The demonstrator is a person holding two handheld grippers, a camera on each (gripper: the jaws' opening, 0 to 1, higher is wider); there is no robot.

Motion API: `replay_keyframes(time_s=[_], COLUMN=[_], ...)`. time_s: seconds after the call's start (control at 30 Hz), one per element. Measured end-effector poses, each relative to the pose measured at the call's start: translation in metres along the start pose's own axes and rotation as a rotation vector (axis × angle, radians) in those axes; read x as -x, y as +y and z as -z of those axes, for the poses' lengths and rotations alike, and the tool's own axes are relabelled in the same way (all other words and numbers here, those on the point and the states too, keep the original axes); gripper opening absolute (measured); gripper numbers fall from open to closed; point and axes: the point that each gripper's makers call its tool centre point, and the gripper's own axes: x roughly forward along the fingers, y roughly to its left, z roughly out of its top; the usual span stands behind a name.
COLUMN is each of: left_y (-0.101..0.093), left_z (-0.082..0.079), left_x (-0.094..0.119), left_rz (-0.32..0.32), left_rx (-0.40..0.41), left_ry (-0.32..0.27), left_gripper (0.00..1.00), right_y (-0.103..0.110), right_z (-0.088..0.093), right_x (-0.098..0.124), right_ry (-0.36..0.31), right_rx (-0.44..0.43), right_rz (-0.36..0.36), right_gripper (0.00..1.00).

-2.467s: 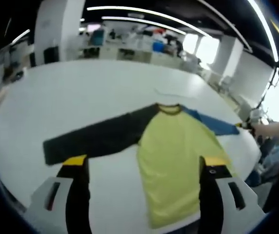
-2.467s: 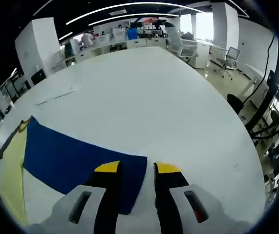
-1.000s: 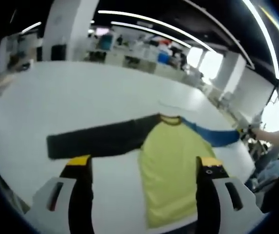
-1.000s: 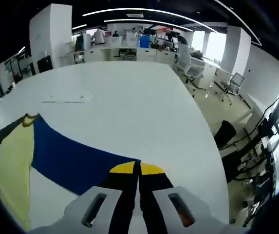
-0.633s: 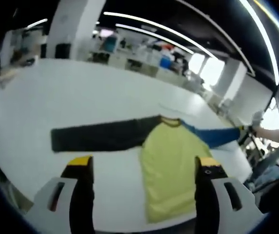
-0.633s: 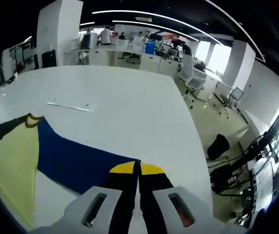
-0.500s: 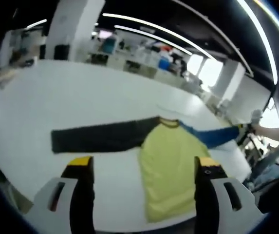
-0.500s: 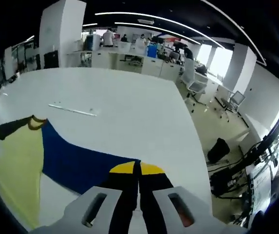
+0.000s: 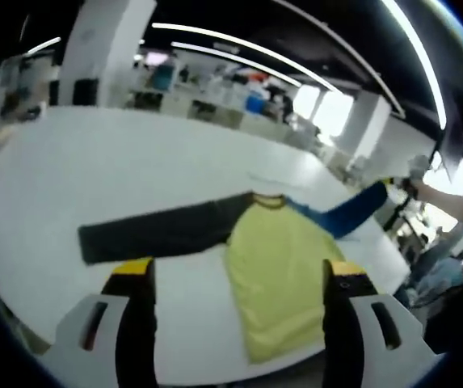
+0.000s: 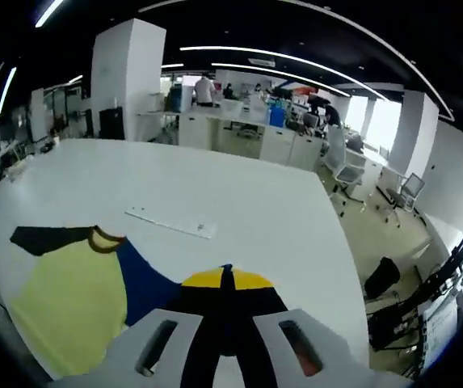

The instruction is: Fold the garment on the visible template until the final outline fits inside the template.

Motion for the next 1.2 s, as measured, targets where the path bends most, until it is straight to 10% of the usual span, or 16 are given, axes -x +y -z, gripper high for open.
replay_keyframes(time_s=[0.6,1.2], left_y=[0.002,0.008], left_z=[-0.005,0.003], left_x=[0.003,0.005], left_rz=[0.057,0.073], left_rx=[0.007,0.036], left_ry=[-0.013,-0.006], left_gripper=[0.8,0.79], right_y=[0.112,0.204], right_z=[-0.072,-0.105], right_x=[0.013,-0.004], right_ry=[-0.112,-0.128], right_rx=[-0.034,0.042], right_rz=[-0.202,-0.359], right_gripper=[0.01,0.02])
